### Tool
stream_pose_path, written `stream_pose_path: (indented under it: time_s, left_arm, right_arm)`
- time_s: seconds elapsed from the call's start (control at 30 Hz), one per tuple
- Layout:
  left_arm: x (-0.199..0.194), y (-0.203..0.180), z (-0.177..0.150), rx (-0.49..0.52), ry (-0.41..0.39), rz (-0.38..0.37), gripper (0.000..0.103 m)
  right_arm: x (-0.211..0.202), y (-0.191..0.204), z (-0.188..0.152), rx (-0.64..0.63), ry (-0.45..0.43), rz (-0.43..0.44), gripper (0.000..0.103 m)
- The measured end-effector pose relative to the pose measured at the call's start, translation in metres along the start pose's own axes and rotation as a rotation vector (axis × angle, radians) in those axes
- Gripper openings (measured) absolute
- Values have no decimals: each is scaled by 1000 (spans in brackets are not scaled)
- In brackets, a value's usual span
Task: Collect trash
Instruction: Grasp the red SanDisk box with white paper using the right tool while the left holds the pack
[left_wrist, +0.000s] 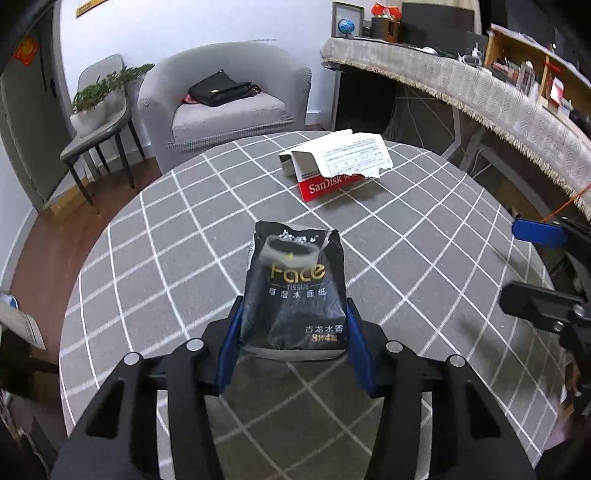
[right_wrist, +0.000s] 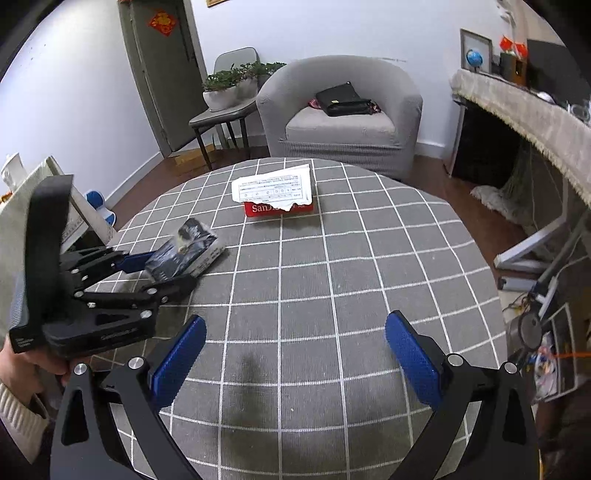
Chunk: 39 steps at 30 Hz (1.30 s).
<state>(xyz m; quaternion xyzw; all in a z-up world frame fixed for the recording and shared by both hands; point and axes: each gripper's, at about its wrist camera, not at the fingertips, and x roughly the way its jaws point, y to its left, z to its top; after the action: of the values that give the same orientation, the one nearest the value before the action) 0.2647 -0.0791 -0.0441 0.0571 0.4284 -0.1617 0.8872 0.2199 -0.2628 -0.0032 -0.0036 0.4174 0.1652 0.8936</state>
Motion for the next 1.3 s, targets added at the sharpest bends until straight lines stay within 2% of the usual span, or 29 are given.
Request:
stream_pose_path:
  time_s: [0.2,0.33,0.47,0.63,0.77,0.97,1.3]
  left_arm:
    - [-26,11,-11,-48,-32,-14,53]
    - [-42,15,-16,-32,-52,-16,53]
    - [-48,21,-20,-42,-53,-50,53]
    - [-50,29,-23,-84,-44,-89,53]
    - [-50,34,-22,-118,-46,-120,53]
    - [-52,46,-26,-146,-44,-125,53]
    - [-57,68,-33,-170,-46,-92,53]
  right_arm:
    - [-3,13,10,-11,-51,14,98]
    - [-2,27,17,-29,-71,27,98]
    - [8,36,26,-46,-72,33,98]
    - [36,32,49,-20,-44,19,99]
    - [67,33,68,-38,-10,-32,99]
    - [93,32,88,-43,-2,-83,99]
    - [121,39,112,-94,32,-84,98]
